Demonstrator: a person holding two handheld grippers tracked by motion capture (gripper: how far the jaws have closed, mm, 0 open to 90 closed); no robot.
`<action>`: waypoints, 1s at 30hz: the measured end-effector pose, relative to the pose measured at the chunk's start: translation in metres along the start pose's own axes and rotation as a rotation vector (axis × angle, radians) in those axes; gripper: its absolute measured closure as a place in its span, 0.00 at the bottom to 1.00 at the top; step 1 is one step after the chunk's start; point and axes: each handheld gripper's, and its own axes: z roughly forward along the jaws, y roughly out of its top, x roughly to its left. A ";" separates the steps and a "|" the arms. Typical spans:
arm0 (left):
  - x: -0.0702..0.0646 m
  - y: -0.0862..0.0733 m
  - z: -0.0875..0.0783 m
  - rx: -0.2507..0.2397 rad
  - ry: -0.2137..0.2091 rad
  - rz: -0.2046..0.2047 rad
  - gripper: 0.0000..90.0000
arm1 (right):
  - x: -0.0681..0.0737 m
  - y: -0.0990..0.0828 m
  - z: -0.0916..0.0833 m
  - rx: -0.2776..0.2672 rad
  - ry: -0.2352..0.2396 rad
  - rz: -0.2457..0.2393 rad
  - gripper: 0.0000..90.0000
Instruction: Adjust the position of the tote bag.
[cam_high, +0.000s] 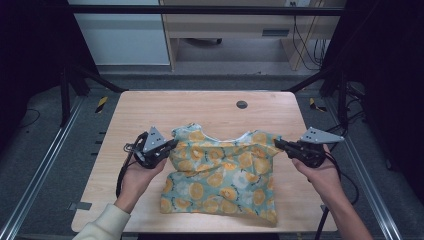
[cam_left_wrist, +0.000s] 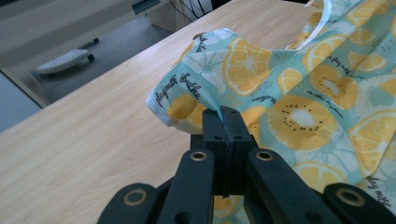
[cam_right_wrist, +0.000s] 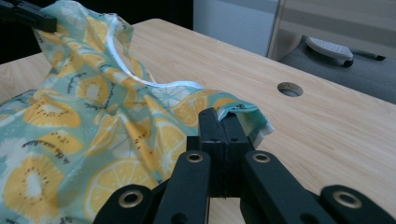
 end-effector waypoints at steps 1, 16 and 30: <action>0.000 0.002 -0.001 -0.002 0.003 0.011 1.00 | 0.000 0.000 0.000 0.000 0.000 0.000 1.00; -0.002 0.005 -0.018 -0.063 -0.023 -0.016 1.00 | 0.006 0.016 -0.011 -0.045 0.002 -0.007 1.00; -0.026 -0.020 -0.042 -0.080 -0.091 0.036 1.00 | 0.033 0.001 -0.035 -0.059 0.055 -0.038 1.00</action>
